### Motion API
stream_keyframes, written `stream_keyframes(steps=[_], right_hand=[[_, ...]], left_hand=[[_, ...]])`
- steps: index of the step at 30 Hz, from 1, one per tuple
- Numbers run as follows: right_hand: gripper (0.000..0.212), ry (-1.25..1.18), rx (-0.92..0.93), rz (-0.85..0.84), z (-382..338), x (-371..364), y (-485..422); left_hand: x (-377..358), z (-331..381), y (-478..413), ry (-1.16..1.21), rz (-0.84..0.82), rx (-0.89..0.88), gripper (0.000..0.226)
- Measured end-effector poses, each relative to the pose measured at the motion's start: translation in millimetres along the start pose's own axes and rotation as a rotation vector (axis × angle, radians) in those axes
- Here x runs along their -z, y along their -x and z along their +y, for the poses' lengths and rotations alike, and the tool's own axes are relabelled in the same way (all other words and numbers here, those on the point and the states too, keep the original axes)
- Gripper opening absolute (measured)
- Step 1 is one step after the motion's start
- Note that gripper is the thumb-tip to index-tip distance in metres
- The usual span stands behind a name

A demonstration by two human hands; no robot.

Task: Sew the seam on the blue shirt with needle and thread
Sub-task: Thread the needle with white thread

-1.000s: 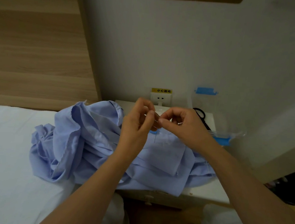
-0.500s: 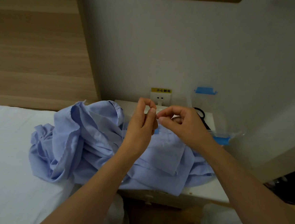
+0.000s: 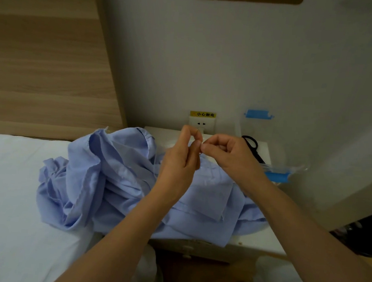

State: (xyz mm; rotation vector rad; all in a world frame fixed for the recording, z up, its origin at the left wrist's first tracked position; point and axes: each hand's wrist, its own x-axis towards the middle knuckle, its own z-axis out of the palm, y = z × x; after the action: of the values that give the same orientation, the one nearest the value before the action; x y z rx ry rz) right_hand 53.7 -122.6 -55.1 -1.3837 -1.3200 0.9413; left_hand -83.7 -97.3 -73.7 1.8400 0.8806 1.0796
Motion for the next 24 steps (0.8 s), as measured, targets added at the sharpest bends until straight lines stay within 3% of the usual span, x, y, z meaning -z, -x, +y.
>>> stream_keyframes(steps=[6,10,15,24], right_hand=[[0.015,-0.048,-0.023,-0.012,1.3,-0.9,-0.9],[0.011,-0.099,-0.009,0.001,-2.5,-1.2,0.3],[0.011,-0.111,0.005,0.07,1.7,0.3,-1.8],[0.015,-0.184,0.106,0.09,0.5,1.2,-1.9]], left_hand=[[0.6,2.1,0.9,-0.076,0.008,-0.005,0.017],[2.1,2.5,0.5,-0.004,0.0,0.019,0.01],[5.5,1.3,-0.7,0.059,0.039,0.106,0.017],[17.2,-11.8,-2.7,-0.109,0.07,0.113,0.011]])
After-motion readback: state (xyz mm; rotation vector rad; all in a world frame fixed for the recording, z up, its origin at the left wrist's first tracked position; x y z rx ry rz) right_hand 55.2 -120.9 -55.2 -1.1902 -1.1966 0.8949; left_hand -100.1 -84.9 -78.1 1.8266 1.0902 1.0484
